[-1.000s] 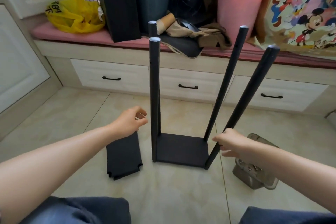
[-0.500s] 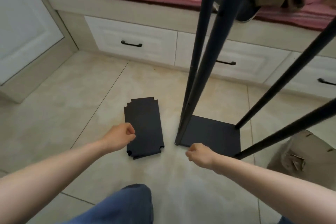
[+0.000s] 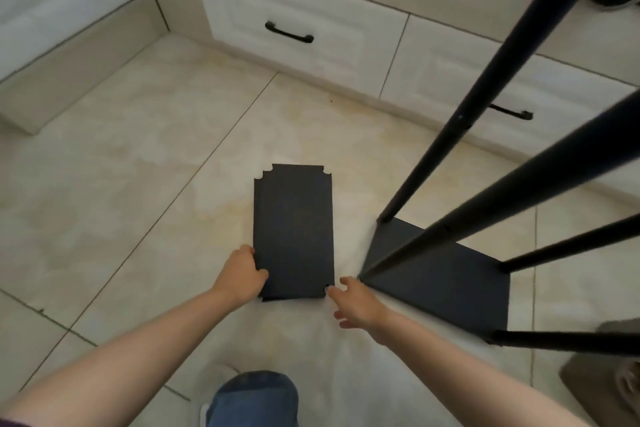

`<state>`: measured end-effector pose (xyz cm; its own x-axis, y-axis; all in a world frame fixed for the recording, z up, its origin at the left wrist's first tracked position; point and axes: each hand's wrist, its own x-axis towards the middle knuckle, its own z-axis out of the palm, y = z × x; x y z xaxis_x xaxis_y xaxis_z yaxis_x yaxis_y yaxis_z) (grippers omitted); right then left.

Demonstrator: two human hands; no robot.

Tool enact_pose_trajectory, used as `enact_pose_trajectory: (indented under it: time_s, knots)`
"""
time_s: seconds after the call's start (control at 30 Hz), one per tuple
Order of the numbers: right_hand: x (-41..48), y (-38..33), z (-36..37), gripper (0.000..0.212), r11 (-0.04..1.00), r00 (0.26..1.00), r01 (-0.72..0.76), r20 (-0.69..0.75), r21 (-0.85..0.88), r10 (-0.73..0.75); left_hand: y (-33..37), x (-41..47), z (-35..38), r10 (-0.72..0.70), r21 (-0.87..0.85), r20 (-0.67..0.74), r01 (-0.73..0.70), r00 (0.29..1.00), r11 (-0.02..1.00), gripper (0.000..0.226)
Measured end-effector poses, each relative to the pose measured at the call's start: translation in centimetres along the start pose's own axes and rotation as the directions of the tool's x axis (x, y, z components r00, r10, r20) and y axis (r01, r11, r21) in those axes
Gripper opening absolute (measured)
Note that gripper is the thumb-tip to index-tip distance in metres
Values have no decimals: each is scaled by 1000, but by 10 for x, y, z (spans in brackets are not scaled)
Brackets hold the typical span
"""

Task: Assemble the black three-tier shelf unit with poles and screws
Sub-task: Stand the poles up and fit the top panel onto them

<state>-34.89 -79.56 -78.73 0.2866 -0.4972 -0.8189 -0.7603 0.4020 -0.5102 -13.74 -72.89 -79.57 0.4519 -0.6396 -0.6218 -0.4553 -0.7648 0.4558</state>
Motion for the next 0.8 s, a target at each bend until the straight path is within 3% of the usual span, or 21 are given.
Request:
enact_pose_trajectory:
  time_s: [0.13,0.3,0.5,0.63,0.8]
  knots:
    - [12,-4,4,52,999,999,-4,38,40,2,-5,2,1,-109,-113,99,120,989,986,51]
    - [22,-7,8,28,986,998,-57,3,158,57,-12,2,6,-109,-247,179,152,978,957,52]
    - [16,-14,4,27,930,996,-56,-45,362,78,-8,-3,-1,-162,-389,87,183,983,903,37]
    - [-2,-21,3,21,922,997,-25,-60,387,52,7,-17,-16,-131,-479,175,201,976,855,19]
    - [-35,-43,-12,26,743,999,-32,40,668,8,26,-43,-49,-68,-578,279,224,958,784,22]
